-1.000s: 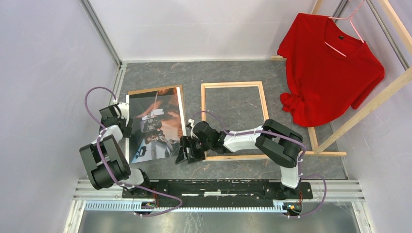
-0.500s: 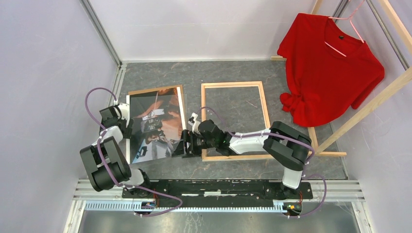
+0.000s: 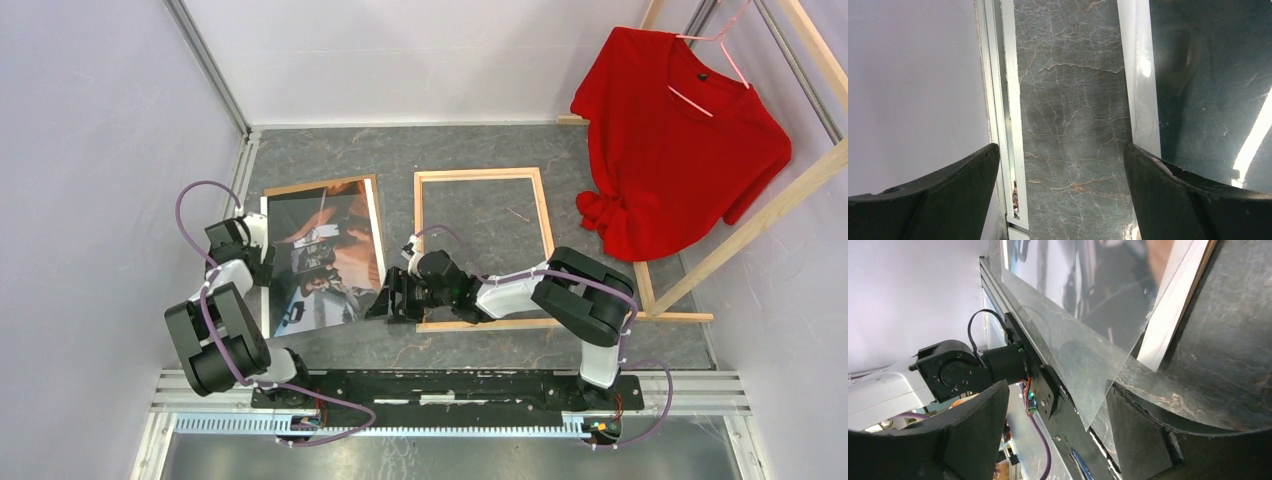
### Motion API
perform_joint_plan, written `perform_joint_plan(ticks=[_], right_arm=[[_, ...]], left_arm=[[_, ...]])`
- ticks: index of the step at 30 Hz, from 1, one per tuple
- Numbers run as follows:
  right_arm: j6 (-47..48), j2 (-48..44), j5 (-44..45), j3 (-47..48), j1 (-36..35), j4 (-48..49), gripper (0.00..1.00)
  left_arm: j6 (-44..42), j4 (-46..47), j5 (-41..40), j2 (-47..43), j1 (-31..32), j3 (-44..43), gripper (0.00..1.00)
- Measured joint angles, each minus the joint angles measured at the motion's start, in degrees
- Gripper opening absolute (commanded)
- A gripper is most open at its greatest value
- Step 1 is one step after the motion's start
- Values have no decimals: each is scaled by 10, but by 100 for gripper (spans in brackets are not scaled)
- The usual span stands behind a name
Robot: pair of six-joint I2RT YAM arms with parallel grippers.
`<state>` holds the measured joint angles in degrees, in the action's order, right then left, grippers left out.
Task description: Put the photo into the frame
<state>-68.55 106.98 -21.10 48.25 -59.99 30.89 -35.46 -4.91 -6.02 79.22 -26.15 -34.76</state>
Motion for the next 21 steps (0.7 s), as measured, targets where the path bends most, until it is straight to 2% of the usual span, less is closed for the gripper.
perform_joint_plan(ticks=[12,21], right_arm=[[-43,14,34,-23,13,151,75],[-37,66,62,14,23,137,74]], left_arm=[[0,-9,3,-2,0,-1,98],[0,-10,4,-2,0,-2,97]])
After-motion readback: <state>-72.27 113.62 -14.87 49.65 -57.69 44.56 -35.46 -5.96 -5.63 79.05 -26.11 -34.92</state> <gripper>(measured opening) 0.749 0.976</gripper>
